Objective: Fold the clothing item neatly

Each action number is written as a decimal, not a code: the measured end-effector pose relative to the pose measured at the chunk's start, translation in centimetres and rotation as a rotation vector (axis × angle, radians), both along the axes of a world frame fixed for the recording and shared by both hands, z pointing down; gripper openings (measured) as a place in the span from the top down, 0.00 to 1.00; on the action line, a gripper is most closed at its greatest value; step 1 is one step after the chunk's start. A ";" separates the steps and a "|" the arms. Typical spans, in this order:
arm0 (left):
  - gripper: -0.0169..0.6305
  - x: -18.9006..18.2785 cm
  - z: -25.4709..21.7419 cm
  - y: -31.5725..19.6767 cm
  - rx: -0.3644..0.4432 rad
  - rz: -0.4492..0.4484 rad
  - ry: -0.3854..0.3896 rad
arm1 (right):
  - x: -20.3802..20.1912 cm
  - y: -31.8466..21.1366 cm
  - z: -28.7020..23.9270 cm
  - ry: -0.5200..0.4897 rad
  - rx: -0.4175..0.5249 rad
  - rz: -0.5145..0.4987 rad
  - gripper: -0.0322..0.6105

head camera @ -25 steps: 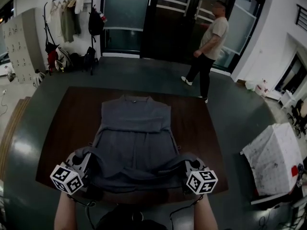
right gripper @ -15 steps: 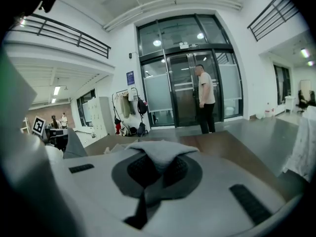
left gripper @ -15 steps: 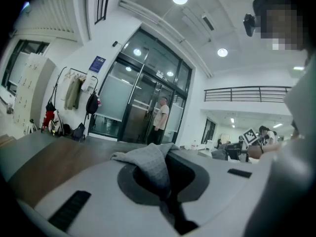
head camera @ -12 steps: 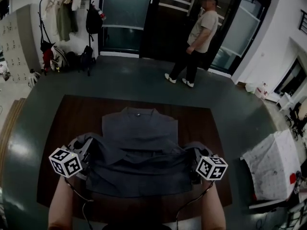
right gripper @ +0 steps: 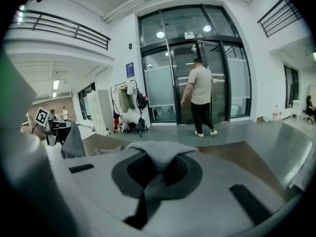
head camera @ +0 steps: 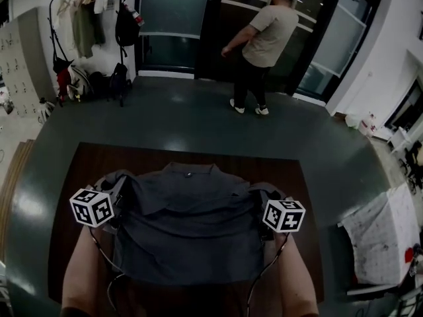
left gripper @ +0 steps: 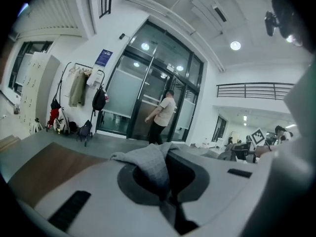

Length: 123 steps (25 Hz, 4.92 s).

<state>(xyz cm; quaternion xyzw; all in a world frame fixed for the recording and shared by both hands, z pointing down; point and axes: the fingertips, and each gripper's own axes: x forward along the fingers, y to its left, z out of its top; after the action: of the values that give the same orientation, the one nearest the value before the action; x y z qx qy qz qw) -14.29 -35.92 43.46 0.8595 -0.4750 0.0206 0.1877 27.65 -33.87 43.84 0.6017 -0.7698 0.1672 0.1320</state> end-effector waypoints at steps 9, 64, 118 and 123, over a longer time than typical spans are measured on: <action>0.95 0.9 3.6 -11.5 -0.093 -0.014 0.026 | 2.0 -11.5 3.1 -0.048 -0.048 0.006 0.97; 0.77 -0.5 8.4 -12.3 -0.365 0.036 0.084 | -33.0 -14.0 17.1 0.356 -0.130 -0.743 0.77; 0.77 10.9 11.2 0.3 -0.415 0.229 0.160 | -5.8 -16.5 17.1 0.443 -0.263 -0.343 0.91; 0.77 11.8 11.4 0.6 -0.426 0.243 0.164 | -6.2 -15.6 19.1 0.412 -0.361 -0.427 0.75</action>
<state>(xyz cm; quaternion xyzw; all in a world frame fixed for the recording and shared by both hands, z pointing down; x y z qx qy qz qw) -2.51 -35.30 54.88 0.8501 -0.3362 0.0729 0.3988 21.44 -49.50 62.97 0.4152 -0.7934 0.1446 0.4209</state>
